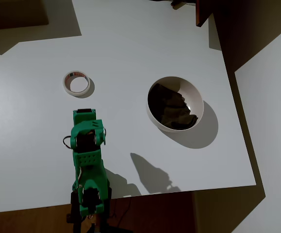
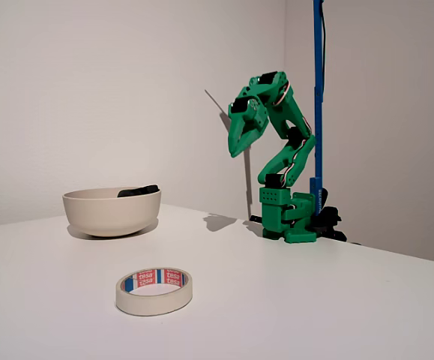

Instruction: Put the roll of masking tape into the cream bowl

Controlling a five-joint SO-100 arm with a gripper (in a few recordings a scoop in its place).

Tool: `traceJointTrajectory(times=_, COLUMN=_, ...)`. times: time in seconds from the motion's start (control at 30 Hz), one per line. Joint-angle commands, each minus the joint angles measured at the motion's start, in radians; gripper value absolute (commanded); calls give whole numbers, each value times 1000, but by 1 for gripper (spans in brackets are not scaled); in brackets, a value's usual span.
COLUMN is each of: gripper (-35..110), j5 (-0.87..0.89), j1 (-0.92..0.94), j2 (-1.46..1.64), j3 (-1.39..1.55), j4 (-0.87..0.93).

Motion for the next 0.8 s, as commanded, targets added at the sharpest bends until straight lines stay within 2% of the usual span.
traceJointTrajectory(times=0.0, gripper=-8, j5=11, j1=15, j2=-198, j3=-264, j4=41)
traceJointTrajectory(times=0.23, gripper=-8, j5=31, j1=6, j2=-558, j3=-755, j4=233)
traceJointTrajectory(times=0.77, gripper=-8, j5=14, j1=-38, j2=-1091, j3=-1244, j4=333)
